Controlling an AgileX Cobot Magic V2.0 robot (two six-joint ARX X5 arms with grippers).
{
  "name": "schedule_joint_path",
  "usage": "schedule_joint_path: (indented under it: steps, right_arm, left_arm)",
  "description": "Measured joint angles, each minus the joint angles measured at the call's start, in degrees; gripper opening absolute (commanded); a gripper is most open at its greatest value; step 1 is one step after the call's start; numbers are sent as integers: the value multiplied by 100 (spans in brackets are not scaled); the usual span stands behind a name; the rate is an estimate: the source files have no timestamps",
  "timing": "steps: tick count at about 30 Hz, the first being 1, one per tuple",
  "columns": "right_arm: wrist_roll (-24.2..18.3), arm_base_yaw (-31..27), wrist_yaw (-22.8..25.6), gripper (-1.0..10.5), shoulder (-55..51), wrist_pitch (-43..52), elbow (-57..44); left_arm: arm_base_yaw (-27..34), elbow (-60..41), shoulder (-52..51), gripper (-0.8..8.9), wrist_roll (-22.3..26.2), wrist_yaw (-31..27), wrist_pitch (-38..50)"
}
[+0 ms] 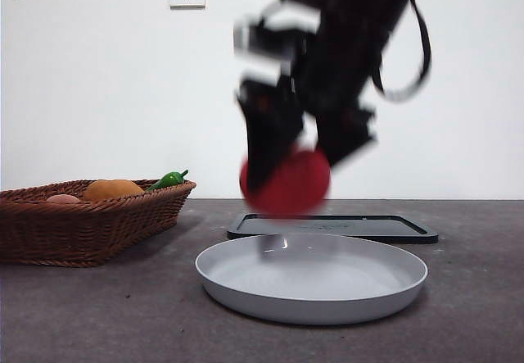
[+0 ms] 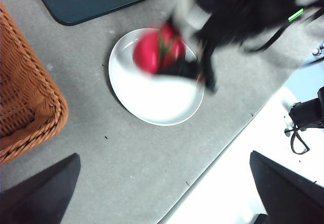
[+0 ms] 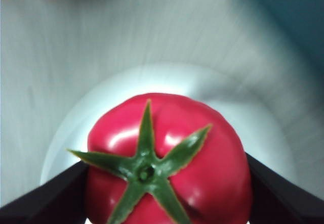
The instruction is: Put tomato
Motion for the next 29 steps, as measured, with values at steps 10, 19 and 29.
schedule_joint_path:
  steps: [10, 19, 29]
  right_arm:
    - [-87, -1578, -278, 211, 573, 297, 1443]
    - [-90, -1915, -446, 211, 1681, 385, 2133]
    - [-96, -1937, -450, 211, 2583, 514, 2509]
  left_arm:
    - [-7, 0, 0, 528, 0, -2, 0]
    - [-7, 0, 0, 528, 0, 0, -4]
    - [-7, 0, 0, 528, 0, 0, -46]
